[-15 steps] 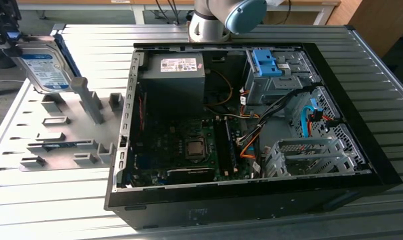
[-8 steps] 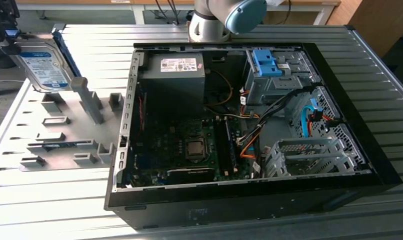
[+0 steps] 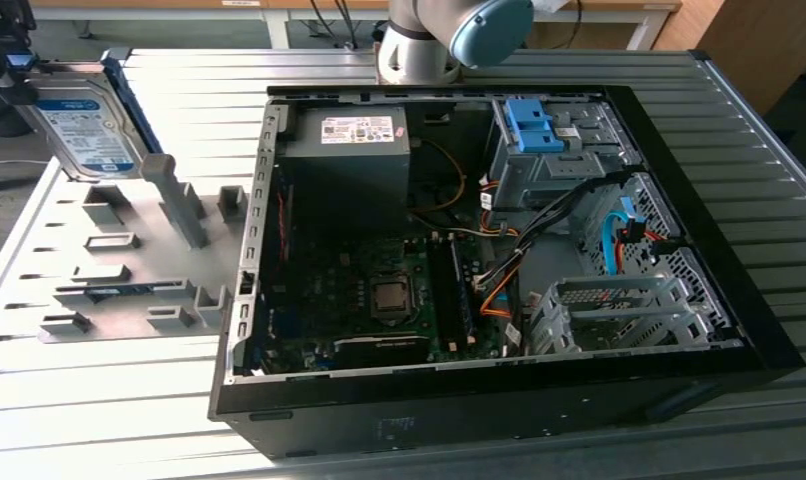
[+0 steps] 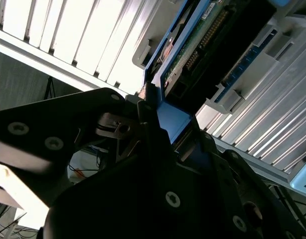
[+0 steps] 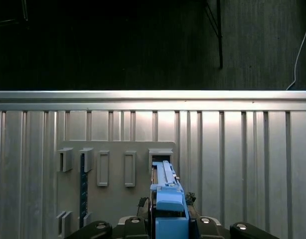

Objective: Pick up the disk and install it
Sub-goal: 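Pick up the disk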

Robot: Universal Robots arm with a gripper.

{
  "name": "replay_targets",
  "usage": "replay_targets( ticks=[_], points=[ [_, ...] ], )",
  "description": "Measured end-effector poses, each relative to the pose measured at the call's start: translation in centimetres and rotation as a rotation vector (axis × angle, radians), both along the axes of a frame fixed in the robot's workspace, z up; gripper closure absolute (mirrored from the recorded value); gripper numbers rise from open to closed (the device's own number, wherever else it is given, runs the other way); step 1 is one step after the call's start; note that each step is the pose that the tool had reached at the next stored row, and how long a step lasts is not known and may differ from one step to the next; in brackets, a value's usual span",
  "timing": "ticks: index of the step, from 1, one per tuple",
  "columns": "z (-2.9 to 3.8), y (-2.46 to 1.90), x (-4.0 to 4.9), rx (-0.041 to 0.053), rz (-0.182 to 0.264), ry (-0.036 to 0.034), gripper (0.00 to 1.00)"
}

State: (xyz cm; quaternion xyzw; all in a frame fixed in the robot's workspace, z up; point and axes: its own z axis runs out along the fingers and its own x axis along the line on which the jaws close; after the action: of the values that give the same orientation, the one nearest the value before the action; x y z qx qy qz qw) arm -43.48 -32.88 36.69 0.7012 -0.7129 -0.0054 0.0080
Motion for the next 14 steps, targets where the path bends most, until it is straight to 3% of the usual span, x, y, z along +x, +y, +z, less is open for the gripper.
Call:
replay_targets(
  ticks=[14],
  points=[
    [0.47, 0.00, 0.00, 0.0000, 0.000, 0.0000, 0.64]
  ],
)
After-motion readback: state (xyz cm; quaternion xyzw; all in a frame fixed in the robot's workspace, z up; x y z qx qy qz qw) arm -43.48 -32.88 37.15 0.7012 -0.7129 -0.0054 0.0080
